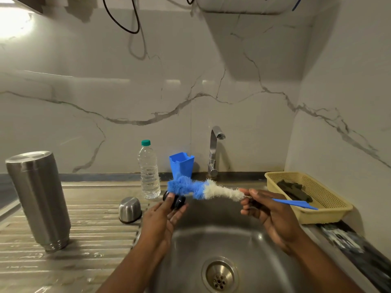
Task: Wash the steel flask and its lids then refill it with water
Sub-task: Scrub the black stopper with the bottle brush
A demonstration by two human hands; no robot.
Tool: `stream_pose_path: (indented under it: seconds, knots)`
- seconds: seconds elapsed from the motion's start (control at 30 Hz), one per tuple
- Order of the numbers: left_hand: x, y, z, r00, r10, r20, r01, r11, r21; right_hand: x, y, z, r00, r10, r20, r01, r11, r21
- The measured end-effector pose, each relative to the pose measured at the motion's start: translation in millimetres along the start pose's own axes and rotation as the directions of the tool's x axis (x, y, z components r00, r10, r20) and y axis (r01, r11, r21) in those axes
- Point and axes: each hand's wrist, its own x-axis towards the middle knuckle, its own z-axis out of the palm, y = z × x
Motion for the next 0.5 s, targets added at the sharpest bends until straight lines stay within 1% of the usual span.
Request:
stream_pose_path:
  seconds: [0.07, 0.17, 0.3, 0.43, 0.5]
  knots:
    - [0, 1, -1, 1.0, -0.007, 0.001, 0.007, 1.0, -0.01, -1, 2, -1, 1.0, 0.01, -0.008, -0.009, 1.0, 0.013]
    - [-5, -3, 5, 0.999, -0.036, 0.019, 0.036, 0.999, 0.003, -2, 9, 6, 0.999, 0.037, 0.029, -0.037, 0.999, 0.0]
    - [-2, 1, 5, 1.0, -0.007, -0.01, 0.006, 0.998, -0.067, 1, 3, 1, 1.0, 0.018, -0.025, -0.017, 0.999, 0.037]
    - [-7, -2, 6, 0.998, -0.055, 0.016, 0.055, 0.998, -0.024, 0, 10, 3, 0.999, 0.046, 0.006, -0.047, 0.998, 0.032]
    - [-8, -2, 9, 0.999, -0.046, 0.012, 0.046, 0.998, -0.03, 1, 10, 4, 0.999, 0.049, 0.005, -0.049, 0.998, 0.035]
